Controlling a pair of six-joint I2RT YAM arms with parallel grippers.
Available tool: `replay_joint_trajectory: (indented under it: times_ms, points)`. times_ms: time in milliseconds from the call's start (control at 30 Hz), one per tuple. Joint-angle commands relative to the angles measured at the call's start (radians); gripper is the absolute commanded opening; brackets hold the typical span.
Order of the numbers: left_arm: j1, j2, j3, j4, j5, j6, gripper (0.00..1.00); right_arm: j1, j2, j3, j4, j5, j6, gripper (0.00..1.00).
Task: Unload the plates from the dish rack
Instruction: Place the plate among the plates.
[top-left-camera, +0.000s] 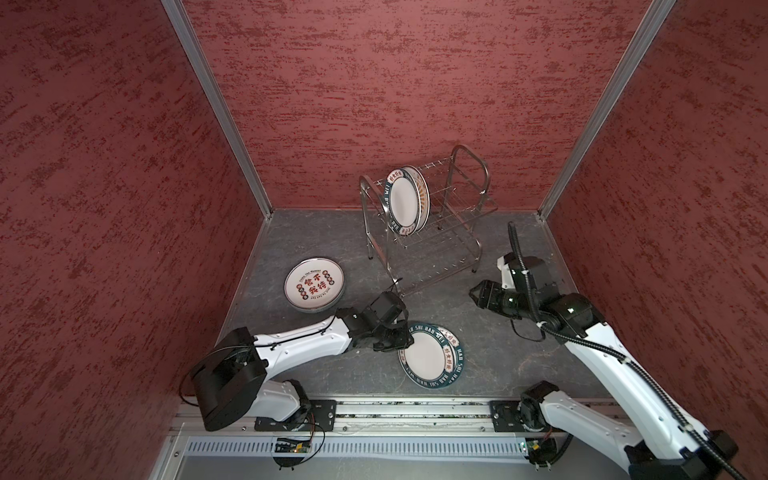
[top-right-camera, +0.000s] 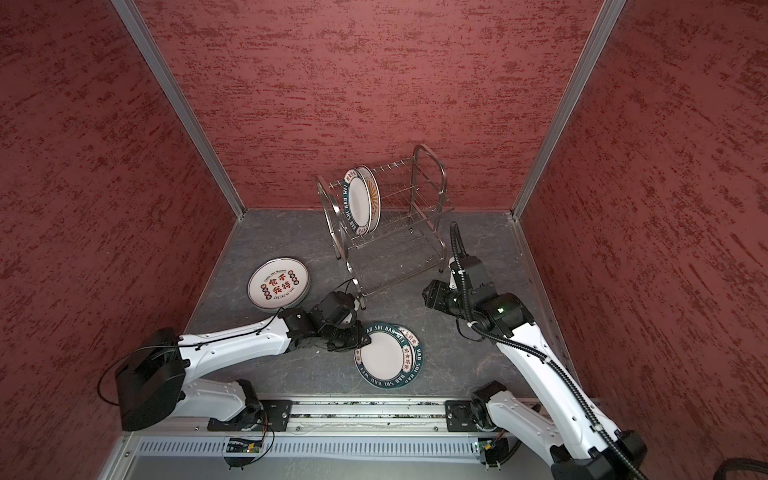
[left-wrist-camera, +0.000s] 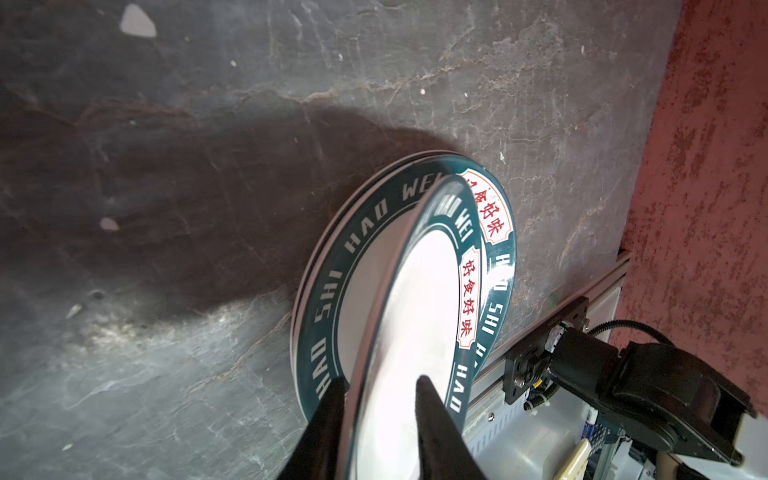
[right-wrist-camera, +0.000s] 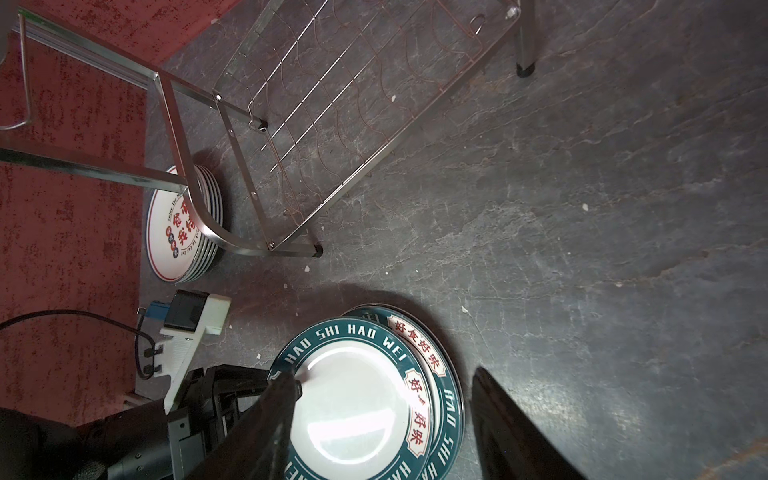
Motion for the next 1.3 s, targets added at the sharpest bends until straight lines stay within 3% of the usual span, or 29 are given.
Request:
replay_joint_trajectory:
  times_ms: [0, 567, 833, 1033, 1233, 1267]
  points:
    - [-0.007, 0.02, 0.042, -0.044, -0.022, 0.012, 0.38, -0.005, -0.003, 0.0, -0.011, 0.005, -0.014, 0.68]
    - [-0.045, 0.113, 0.156, -0.174, -0.094, 0.023, 0.6, -0.005, -0.002, -0.004, -0.01, 0.0, -0.026, 0.69]
    - [-0.059, 0.116, 0.195, -0.221, -0.154, 0.013, 0.64, -0.004, 0.026, 0.045, -0.012, 0.023, -0.054, 0.7]
    - [-0.028, -0.016, 0.175, -0.27, -0.228, 0.017, 0.8, -0.005, 0.112, 0.276, -0.005, 0.05, -0.165, 0.74]
    - [0.075, -0.121, 0.199, -0.361, -0.251, 0.079, 1.0, -0.005, 0.274, 0.59, 0.044, 0.008, -0.286, 0.77]
    - [0.096, -0.136, 0.208, -0.38, -0.254, 0.086, 0.99, -0.005, 0.308, 0.643, 0.051, -0.003, -0.3, 0.78]
